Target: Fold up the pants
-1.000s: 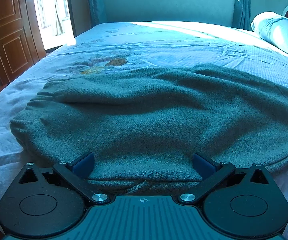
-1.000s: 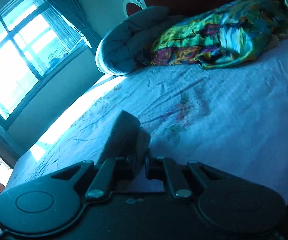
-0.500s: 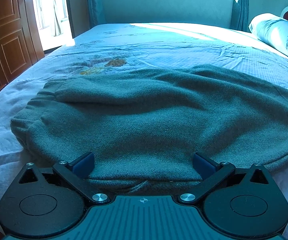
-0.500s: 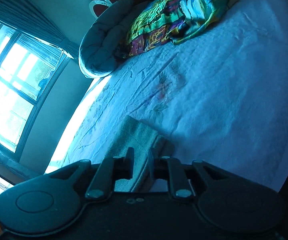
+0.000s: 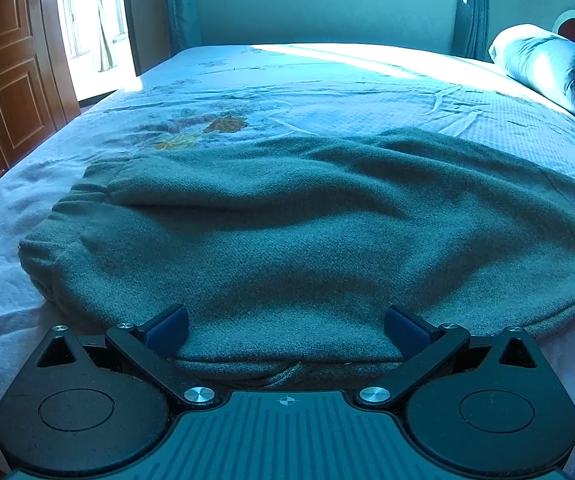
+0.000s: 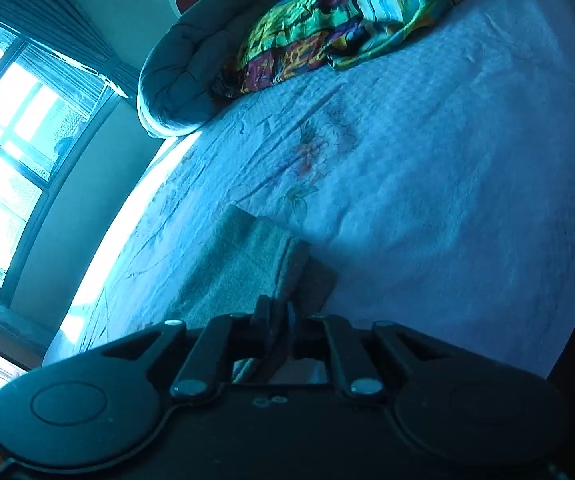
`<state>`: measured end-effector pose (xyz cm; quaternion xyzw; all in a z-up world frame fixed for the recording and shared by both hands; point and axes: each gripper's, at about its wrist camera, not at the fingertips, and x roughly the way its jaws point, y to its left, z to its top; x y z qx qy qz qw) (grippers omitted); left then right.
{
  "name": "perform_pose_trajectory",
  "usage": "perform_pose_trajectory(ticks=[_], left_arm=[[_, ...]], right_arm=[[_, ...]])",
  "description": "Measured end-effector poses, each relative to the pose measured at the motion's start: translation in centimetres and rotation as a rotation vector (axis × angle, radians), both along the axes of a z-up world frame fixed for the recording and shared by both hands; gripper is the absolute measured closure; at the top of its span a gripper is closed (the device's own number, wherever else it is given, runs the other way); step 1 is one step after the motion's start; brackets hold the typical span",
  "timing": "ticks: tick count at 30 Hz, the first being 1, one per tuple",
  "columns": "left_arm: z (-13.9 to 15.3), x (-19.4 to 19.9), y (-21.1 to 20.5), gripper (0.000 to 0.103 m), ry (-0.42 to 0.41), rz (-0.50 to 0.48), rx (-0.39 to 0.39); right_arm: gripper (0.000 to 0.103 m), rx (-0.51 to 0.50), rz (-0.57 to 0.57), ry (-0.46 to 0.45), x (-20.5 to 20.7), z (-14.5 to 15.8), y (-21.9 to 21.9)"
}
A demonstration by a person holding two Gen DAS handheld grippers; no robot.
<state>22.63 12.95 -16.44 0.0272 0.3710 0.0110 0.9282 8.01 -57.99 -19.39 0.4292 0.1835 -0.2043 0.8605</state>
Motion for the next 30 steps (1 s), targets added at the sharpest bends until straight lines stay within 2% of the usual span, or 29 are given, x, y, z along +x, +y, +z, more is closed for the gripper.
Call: perform_pose_trajectory(ticks=[1, 2, 4, 6, 8, 10, 13, 15, 17, 18, 19, 20, 24, 27, 30], left_arm=[[0.4, -0.3, 0.3, 0.0, -0.005, 0.009, -0.012], [0.8, -0.6, 0.6, 0.0, -0.021, 0.02, -0.018], [1.7, -1.3, 1.5, 0.0, -0.068, 0.051, 0.022], [2.2, -1.5, 2.8, 0.0, -0.096, 0.097, 0.076], [2.5, -1.3, 4.7, 0.0, -0.1, 0.165, 0.086], [2.8, -1.2, 7.6, 0.0, -0.095, 0.258, 0.046], [3.1, -1.5, 11.3, 0.0, -0.105, 0.346, -0.024], [2.9, -1.4, 13.6, 0.0, -0.109, 0.379, -0.103], [2.5, -1.0, 15.4, 0.004, -0.087, 0.39, -0.191], [2.3, -0.8, 15.9, 0.009, -0.079, 0.392, -0.216], [1.8, -0.3, 16.4, 0.019, -0.06, 0.395, -0.234], [1.3, 0.1, 16.9, 0.023, -0.038, 0.395, -0.258], [-0.3, 1.2, 17.5, 0.024, -0.026, 0.375, -0.375], [-1.1, 1.9, 17.3, 0.024, -0.02, 0.359, -0.391], [-1.4, 2.4, 17.1, 0.024, -0.022, 0.352, -0.384]], right_arm=[[0.091, -0.07, -0.043, -0.014, -0.7, 1.4, 0.7], [0.091, -0.122, -0.034, -0.038, -0.8, 2.5, 1.3], [0.091, -0.172, 0.079, -0.081, 0.5, 4.4, 2.8], [0.09, -0.201, 0.279, -0.119, 3.8, 6.0, 5.9], [0.086, -0.282, 0.47, -0.142, 7.6, 7.3, 10.5], [0.072, -0.322, 0.701, -0.171, 12.4, 8.1, 16.3], [0.064, -0.36, 0.982, -0.197, 18.7, 8.2, 24.3], [0.064, -0.378, 1.112, -0.165, 23.0, 7.5, 29.1], [0.065, -0.436, 1.18, -0.111, 26.3, 6.6, 32.9], [0.065, -0.482, 1.217, -0.09, 27.6, 6.0, 35.0], [0.066, -0.499, 1.255, -0.07, 28.8, 5.5, 36.5], [0.067, -0.503, 1.28, -0.057, 29.7, 5.0, 37.5], [0.068, -0.508, 1.352, -0.012, 31.8, 3.1, 40.1], [0.066, -0.51, 1.39, 0.042, 33.0, 2.0, 40.5], [0.078, -0.433, 1.473, 0.07, 33.8, 1.2, 40.8]])
